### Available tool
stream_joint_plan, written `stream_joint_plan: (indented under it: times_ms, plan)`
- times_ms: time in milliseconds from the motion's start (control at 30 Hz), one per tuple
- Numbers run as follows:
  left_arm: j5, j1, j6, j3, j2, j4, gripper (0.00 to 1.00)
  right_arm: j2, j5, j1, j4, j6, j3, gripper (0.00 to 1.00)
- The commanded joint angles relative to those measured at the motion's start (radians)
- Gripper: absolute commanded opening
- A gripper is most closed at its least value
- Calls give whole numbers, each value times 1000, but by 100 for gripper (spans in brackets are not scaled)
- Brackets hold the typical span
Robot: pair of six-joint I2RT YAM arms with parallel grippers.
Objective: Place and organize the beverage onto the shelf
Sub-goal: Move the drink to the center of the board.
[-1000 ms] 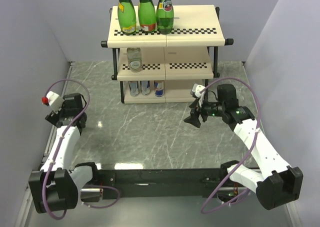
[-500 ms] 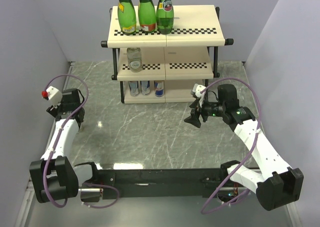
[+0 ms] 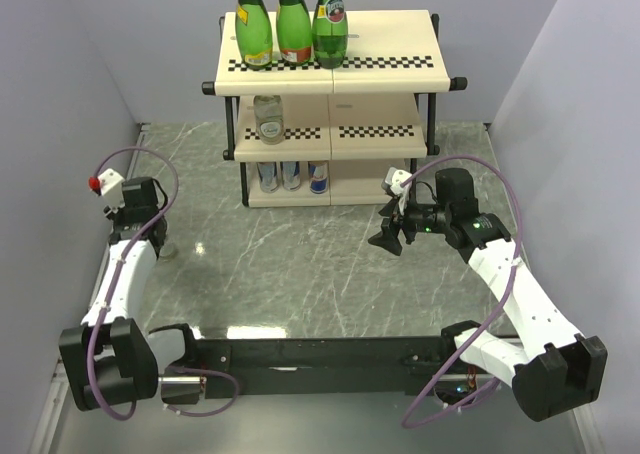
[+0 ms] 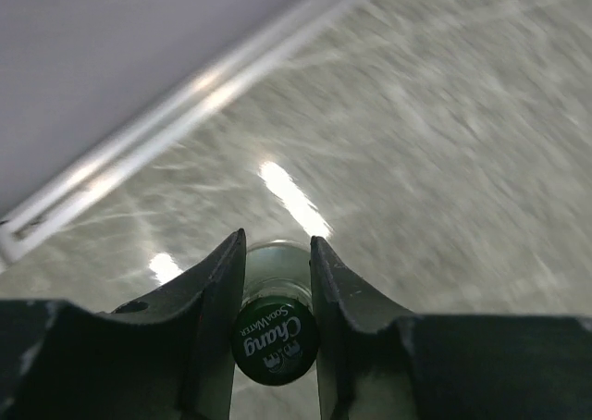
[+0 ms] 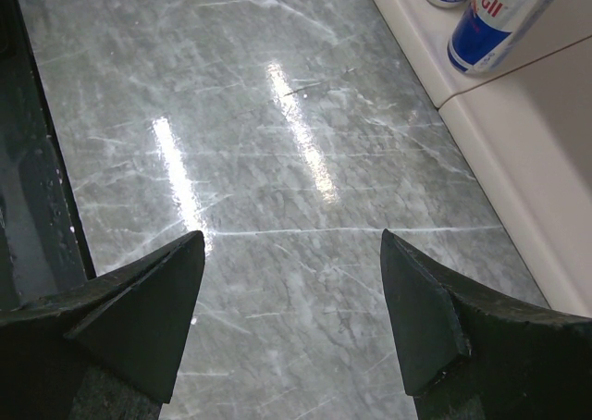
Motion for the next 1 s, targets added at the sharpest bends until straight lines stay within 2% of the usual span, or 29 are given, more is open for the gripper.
stream_joint_plan:
  times_ms: [0, 133, 233, 333, 367, 433, 467, 667, 767, 833, 967]
  plan:
    - [240, -5, 39, 44, -87, 53, 0, -16, -16, -6, 1, -13, 36, 82]
    - [445, -23, 71, -14, -181, 111, 0, -16, -13, -8, 6, -13, 35, 83]
    - [545, -85, 92, -41, -251, 128, 0, -10, -12, -9, 3, -13, 35, 83]
    - [617, -181, 126, -50, -293, 145, 1, -2, -7, -8, 1, -13, 36, 83]
    - [635, -262, 146, -53, -305, 161, 1, -1, -4, -6, 3, -13, 35, 82]
    - [675, -333, 157, -61, -305, 178, 1, -1, -1, -8, 7, -12, 33, 83]
    - [695, -405, 174, -62, -299, 188, 1, 1, 4, -8, 6, -11, 33, 83]
    - [689, -678, 261, -62, -213, 286, 1, 13, 17, -9, 9, -11, 31, 82]
    - [643, -801, 327, -47, -155, 353, 1, 19, 28, -9, 12, -11, 30, 83]
    - [597, -853, 356, -24, -100, 387, 0, 24, 33, -11, 12, -11, 30, 83]
    - [593, -991, 443, 11, -5, 447, 0, 37, 39, -14, 10, -15, 30, 82]
